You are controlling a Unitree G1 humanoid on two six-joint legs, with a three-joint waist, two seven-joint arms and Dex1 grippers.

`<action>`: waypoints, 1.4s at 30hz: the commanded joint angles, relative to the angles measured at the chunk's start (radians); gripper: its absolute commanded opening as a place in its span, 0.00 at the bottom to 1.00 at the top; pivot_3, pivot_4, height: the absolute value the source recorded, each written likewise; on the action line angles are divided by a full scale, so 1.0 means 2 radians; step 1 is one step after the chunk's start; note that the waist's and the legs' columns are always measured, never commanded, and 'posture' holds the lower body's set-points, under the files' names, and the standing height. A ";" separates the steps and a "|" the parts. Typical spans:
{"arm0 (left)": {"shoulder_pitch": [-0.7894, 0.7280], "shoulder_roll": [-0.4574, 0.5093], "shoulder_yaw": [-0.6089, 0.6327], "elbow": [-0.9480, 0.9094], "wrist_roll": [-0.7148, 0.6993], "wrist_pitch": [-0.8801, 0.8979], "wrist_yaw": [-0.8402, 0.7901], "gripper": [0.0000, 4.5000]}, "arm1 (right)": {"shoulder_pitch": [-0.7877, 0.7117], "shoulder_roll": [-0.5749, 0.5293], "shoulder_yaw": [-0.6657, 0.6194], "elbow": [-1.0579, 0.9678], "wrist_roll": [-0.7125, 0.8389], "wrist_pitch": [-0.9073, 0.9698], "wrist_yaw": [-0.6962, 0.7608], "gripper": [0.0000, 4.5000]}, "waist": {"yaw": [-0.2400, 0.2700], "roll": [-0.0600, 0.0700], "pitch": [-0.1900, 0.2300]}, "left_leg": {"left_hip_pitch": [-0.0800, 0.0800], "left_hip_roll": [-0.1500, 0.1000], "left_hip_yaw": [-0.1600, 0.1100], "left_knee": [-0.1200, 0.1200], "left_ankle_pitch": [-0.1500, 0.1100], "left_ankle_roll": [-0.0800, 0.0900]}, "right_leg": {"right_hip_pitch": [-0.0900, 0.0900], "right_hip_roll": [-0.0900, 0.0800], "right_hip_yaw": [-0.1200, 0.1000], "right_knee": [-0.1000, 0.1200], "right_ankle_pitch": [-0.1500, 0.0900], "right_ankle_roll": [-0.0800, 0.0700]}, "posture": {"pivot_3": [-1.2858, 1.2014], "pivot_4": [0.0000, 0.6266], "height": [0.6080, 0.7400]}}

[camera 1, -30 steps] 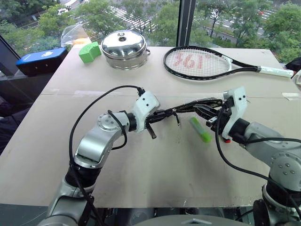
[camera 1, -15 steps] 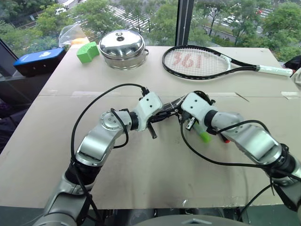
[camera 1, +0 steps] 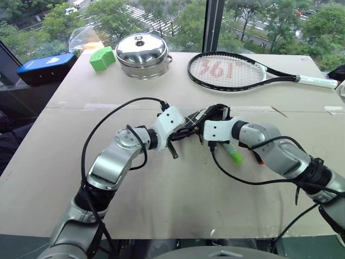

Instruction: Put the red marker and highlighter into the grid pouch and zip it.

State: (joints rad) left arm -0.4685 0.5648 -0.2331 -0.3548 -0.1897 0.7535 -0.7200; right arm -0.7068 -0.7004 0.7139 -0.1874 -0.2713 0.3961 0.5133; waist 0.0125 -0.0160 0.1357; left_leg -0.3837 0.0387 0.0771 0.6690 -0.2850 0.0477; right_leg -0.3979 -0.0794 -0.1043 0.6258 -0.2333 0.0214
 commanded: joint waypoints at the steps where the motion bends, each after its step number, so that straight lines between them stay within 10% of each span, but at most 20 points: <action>1: -0.001 0.019 0.021 0.011 0.011 -0.008 0.007 0.00 | 0.053 -0.009 -0.111 -0.071 0.050 0.059 0.031 0.99 | 0.001 0.000 0.000 | 0.000 0.000 0.000 0.000 0.000 0.000 | 0.000 0.000 0.000 0.000 0.000 0.000 | 0.52 0.24 1.00; 10: 0.004 0.048 0.031 0.039 0.016 -0.036 -0.003 0.00 | 0.201 0.068 -0.359 -0.286 0.280 0.407 0.066 0.99 | 0.001 0.000 0.000 | 0.000 0.000 -0.002 0.000 0.000 0.000 | 0.001 0.000 -0.002 0.000 0.000 0.000 | 0.52 0.24 1.00; 17: 0.000 0.051 0.030 0.049 0.021 -0.056 -0.008 0.00 | 0.233 0.105 -0.312 -0.208 0.243 0.435 -0.027 0.99 | 0.001 0.000 0.000 | 0.000 0.000 -0.002 0.000 -0.001 0.001 | 0.001 -0.003 -0.002 0.000 0.000 0.000 | 0.52 0.24 1.00; 26: 0.005 0.049 0.029 0.044 0.025 -0.074 -0.013 0.00 | 0.242 0.080 -0.317 -0.198 0.257 0.396 -0.019 0.16 | 0.002 0.000 0.000 | 0.000 -0.001 -0.002 0.000 0.000 0.000 | 0.001 0.000 -0.002 0.000 0.000 0.000 | 0.52 0.24 1.00; 34: 0.000 0.039 0.024 0.039 0.025 -0.078 -0.010 0.00 | 0.210 0.049 -0.461 -0.321 0.416 0.550 0.072 0.16 | 0.000 0.000 0.000 | 0.000 0.000 -0.002 0.000 0.000 0.001 | 0.001 0.000 -0.002 0.000 0.000 0.000 | 0.52 0.24 1.00; 42: 0.005 0.035 -0.001 0.019 0.044 -0.106 -0.015 0.00 | 0.109 0.068 -0.405 -0.260 0.410 0.607 0.013 0.16 | 0.001 0.000 0.000 | 0.000 0.000 -0.002 0.000 -0.002 0.003 | 0.001 0.000 -0.001 0.000 0.000 0.000 | 0.52 0.24 1.00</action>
State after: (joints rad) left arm -0.4523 0.6349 -0.2334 -0.2672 -0.1155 0.5725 -0.7439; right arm -0.4723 -0.5677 -0.1147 -0.7143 0.5535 1.6015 0.5599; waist 0.0135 -0.0163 0.1364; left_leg -0.3833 0.0377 0.0731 0.6688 -0.2880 0.0528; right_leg -0.3962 -0.0802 -0.1069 0.6265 -0.2329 0.0204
